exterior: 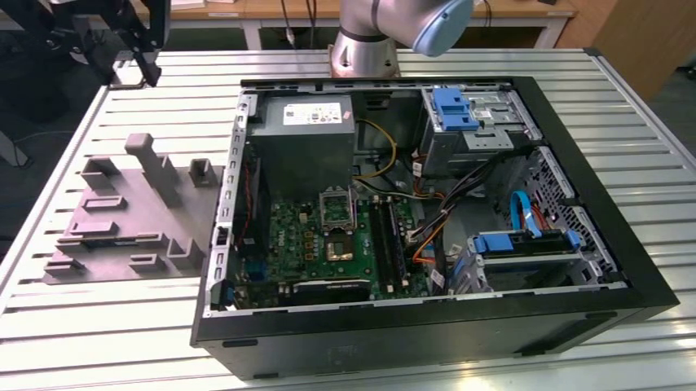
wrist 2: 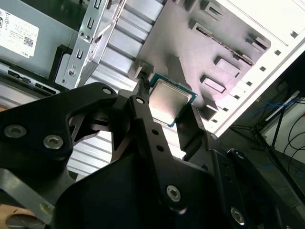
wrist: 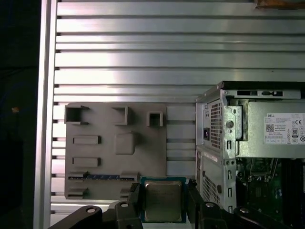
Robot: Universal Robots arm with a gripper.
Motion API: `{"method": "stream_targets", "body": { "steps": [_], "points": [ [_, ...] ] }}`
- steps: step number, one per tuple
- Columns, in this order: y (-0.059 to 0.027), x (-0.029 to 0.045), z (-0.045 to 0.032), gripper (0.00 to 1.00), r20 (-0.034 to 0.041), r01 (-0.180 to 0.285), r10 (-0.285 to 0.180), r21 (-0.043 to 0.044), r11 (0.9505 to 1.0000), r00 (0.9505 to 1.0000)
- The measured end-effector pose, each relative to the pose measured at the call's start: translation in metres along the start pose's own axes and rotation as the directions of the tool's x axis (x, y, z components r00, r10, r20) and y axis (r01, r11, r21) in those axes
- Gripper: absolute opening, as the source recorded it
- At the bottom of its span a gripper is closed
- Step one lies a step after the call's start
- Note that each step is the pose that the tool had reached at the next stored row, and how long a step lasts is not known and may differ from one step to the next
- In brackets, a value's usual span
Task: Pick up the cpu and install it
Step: 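Pick up the cpu and move it towards the insertion slot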
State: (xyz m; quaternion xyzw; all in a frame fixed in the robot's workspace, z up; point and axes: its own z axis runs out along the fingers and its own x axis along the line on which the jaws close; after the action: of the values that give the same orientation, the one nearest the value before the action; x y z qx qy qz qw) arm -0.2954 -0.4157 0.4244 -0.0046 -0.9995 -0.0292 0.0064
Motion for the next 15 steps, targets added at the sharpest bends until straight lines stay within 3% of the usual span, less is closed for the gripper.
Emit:
{"method": "stream_targets", "body": {
  "steps": [4, 9, 15],
  "points": [
    [-0.0028, -0.0052, 0.0045, 0.47, -0.0001, 0.000, 0.000, 0.0003, 1.0000, 1.0000],
    [-0.0031, -0.0187, 0.0073, 0.47, -0.0001, 0.000, 0.000, 0.0002, 1.0000, 1.0000],
    [-0.0031, -0.0206, 0.0079, 0.47, 0.0000, 0.000, 0.000, 0.0003, 1.0000, 1.0000]
  ]
}}
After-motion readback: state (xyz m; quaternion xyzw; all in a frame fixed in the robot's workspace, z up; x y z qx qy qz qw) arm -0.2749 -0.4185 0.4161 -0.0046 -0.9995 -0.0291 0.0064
